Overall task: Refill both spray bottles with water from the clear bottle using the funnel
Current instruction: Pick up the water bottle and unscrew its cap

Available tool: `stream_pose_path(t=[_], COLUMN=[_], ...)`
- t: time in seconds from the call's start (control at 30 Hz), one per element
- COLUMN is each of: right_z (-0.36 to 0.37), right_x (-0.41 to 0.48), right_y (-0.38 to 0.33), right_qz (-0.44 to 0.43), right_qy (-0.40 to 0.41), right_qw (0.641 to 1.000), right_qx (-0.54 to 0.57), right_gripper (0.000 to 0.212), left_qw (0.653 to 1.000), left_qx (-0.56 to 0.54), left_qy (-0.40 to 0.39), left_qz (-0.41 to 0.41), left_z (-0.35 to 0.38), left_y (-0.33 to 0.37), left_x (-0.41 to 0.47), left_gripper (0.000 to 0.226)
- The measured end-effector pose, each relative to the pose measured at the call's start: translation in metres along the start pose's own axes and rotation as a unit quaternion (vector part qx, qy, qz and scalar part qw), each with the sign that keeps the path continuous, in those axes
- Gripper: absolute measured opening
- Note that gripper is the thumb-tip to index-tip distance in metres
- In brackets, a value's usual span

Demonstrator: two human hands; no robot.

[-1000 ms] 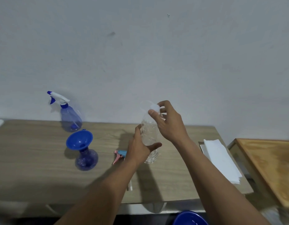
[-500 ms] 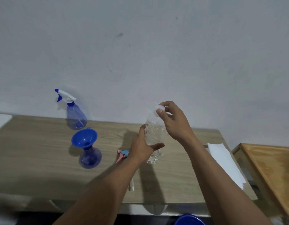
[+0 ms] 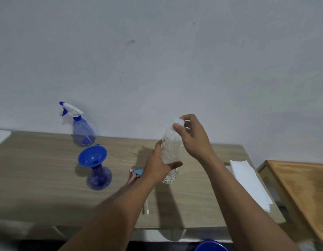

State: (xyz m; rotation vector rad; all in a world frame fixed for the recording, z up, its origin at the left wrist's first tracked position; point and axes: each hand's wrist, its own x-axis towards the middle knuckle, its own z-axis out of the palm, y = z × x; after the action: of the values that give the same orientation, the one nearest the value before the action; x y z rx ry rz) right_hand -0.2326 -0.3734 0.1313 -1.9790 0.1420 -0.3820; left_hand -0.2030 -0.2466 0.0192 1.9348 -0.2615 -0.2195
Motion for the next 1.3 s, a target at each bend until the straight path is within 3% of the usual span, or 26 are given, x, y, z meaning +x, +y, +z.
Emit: stream_pose_path(t=[0.43,0.73,0.93,1.1,1.2,1.3], right_z=[-0.003,-0.009,-0.016,-0.016,-0.009,0.006], right_x=[-0.003,0.003,-0.007,-0.048,-0.077,-0.103], right_y=[-0.004,-0.008,-0.013,0.024,0.061,0.102], right_qz=[-0.01,-0.044,-0.056,-0.031,0.006,0.057], right_qy=[-0.036,-0.027,0.016,0.08,0.111,0.099], right_qw=[0.999,0.994,0.996,0.994,0.991,0.988], right_qx=[0.01,-0.1,-0.071,-0.07,-0.072,-0.104], right_gripper=[0.032,0.025,0.029,0.029,0.031,0.03], left_qw=[1.0,1.0,0.999,1.0,1.0,0.999], left_qx=[-0.004,-0.02,-0.025,-0.022,-0.011,-0.002], left_qy=[-0.01,-0.019,-0.016,0.002,0.018,0.019], left_qz=[0.006,0.0,0.013,0.02,0.021,0.028], left_z=[-0.007,-0.007,-0.007,-0.008,-0.007,-0.006], left_y=[-0.001,-0.001,-0.002,-0.003,-0.005,-0.007], left_x=[0.001,-0.001,0.0,0.003,0.004,0.004], left_gripper=[0.112,0.117,0.112,0.103,0.108,0.108])
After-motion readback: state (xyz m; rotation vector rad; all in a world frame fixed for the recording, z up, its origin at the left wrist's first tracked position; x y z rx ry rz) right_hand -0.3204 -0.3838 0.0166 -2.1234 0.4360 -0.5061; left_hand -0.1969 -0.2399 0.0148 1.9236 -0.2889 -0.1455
